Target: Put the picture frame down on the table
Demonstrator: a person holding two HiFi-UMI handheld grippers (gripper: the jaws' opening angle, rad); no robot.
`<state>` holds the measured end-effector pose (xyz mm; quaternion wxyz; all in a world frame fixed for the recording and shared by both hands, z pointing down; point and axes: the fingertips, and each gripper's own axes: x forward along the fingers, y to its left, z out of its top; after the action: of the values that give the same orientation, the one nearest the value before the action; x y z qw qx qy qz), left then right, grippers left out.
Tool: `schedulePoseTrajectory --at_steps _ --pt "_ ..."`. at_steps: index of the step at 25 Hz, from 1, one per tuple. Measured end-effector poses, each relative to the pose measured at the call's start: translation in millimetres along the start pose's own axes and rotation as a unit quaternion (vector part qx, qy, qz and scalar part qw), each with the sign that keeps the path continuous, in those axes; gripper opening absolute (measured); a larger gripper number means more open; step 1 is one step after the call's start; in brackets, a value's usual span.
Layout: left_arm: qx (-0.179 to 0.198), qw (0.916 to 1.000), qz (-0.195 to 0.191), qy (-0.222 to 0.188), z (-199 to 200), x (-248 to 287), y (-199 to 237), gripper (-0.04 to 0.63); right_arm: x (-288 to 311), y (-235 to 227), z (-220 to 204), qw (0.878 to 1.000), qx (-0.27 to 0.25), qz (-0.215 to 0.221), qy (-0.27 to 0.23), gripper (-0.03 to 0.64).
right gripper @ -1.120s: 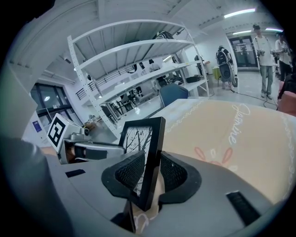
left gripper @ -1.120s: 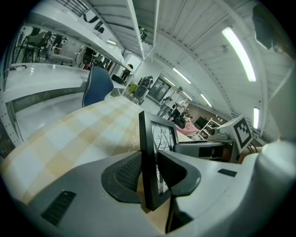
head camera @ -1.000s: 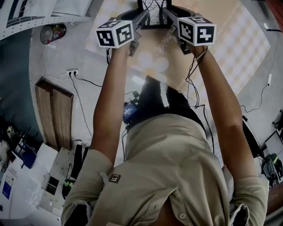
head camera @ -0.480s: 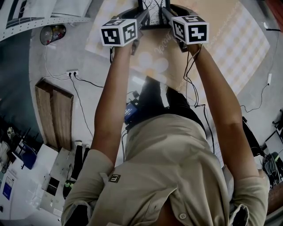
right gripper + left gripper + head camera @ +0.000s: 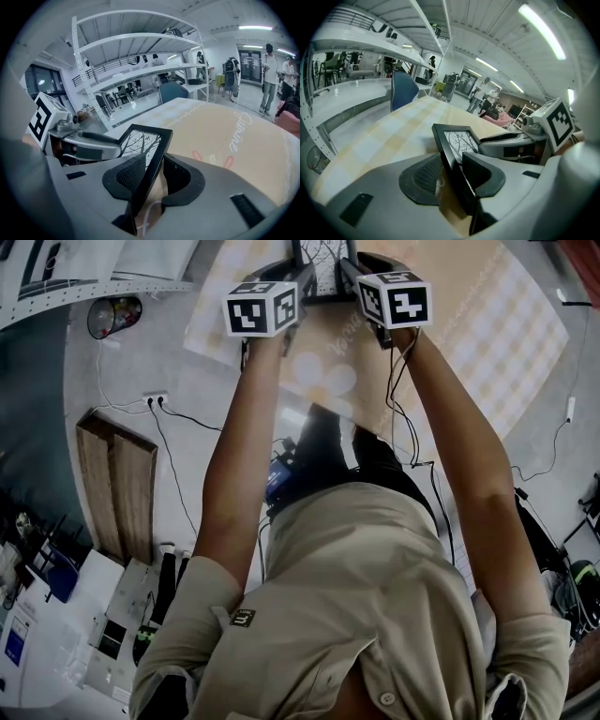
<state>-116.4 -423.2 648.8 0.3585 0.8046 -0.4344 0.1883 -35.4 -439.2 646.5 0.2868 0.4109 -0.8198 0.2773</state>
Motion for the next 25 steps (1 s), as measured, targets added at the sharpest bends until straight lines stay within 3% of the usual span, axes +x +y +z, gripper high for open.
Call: schedulePoseTrajectory --at_steps 7,13,19,25 --pt "0.017 0.9998 0.010 0.001 0 -7 -4 0.129 -2 -3 -8 1.000 -0.012 -0.020 0.015 0.098" --pt "0.029 0.9992 0.012 -0.023 17 -28 -15 0.127 -20 3 -1 0.999 -0.022 -0.024 0.001 0.098" --pt "0.053 0.9961 0.011 -0.070 46 -60 -30 0.105 -51 23 33 0.998 -0.044 -0.011 -0.048 0.087" --pt "0.090 0.9870 0.002 -0.133 76 -96 -45 0.063 -82 47 71 0.990 -0.080 0.003 -0.112 0.046"
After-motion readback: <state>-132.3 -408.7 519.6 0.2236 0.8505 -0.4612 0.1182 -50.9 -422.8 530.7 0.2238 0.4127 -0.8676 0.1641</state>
